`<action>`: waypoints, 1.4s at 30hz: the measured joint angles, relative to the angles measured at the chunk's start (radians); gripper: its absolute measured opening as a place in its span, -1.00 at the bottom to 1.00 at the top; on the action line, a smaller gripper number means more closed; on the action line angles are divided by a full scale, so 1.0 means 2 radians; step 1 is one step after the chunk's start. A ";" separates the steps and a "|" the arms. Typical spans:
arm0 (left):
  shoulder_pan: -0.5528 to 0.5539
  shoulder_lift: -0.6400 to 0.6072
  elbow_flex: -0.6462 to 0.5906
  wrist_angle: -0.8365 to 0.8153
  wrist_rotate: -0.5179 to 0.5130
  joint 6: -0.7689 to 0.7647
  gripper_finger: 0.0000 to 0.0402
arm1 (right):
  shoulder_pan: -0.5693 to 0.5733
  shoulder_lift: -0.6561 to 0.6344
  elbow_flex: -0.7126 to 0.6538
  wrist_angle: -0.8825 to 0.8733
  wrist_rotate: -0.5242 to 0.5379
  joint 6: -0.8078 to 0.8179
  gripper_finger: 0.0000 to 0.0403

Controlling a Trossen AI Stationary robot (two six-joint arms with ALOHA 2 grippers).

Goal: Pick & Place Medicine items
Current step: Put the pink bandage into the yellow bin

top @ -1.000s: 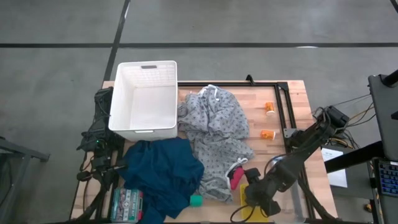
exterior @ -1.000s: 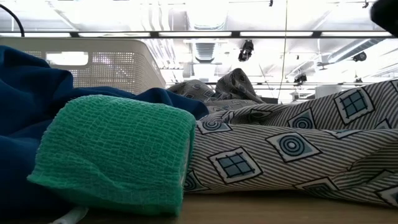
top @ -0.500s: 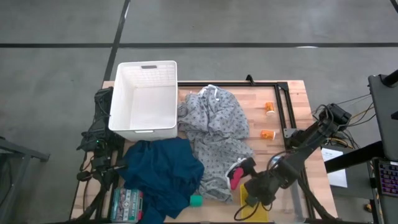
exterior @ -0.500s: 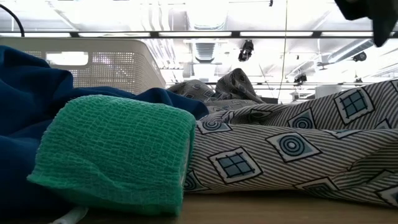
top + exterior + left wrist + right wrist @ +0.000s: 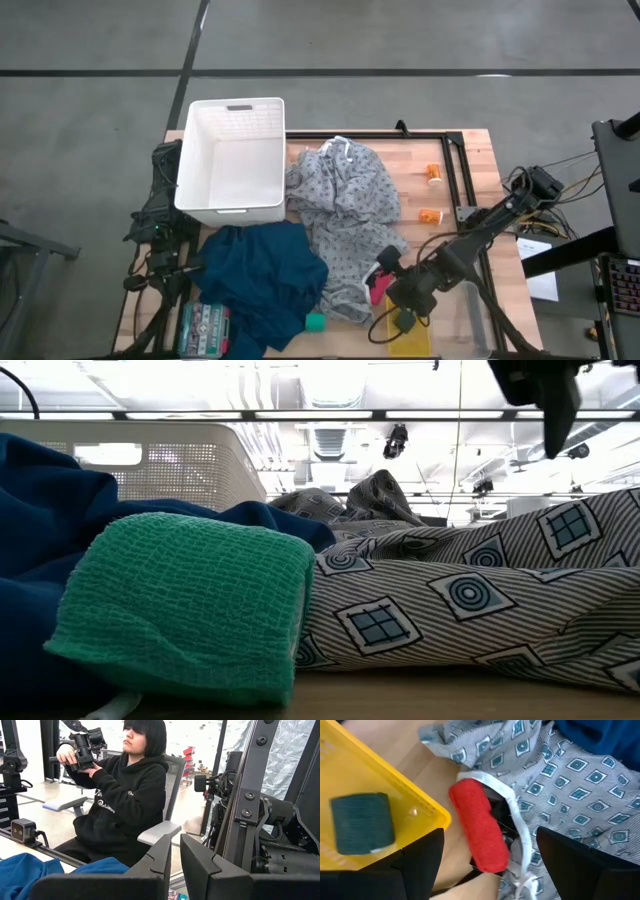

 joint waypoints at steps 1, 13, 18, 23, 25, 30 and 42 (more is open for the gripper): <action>0.000 0.000 0.000 0.000 0.000 0.000 -0.77 | -0.003 0.000 -0.001 0.000 0.000 -0.007 0.57; 0.000 0.000 0.000 0.000 0.000 0.000 -0.77 | -0.046 0.000 -0.023 0.031 -0.062 -0.042 0.54; 0.000 0.000 0.000 0.000 0.000 0.000 -0.77 | -0.054 0.000 -0.041 0.046 -0.067 -0.072 0.56; 0.000 0.000 0.000 0.000 0.000 0.000 -0.77 | -0.056 0.000 -0.061 0.072 -0.077 -0.078 0.55; 0.000 0.000 0.000 0.000 0.000 0.000 -0.77 | -0.057 0.000 -0.069 0.084 -0.080 -0.078 0.54; 0.000 0.000 0.000 0.000 0.000 0.000 -0.77 | -0.062 0.000 -0.090 0.117 -0.080 -0.078 0.54; 0.000 0.000 0.000 0.000 0.000 0.000 -0.77 | -0.070 0.001 -0.157 0.203 -0.078 -0.076 0.56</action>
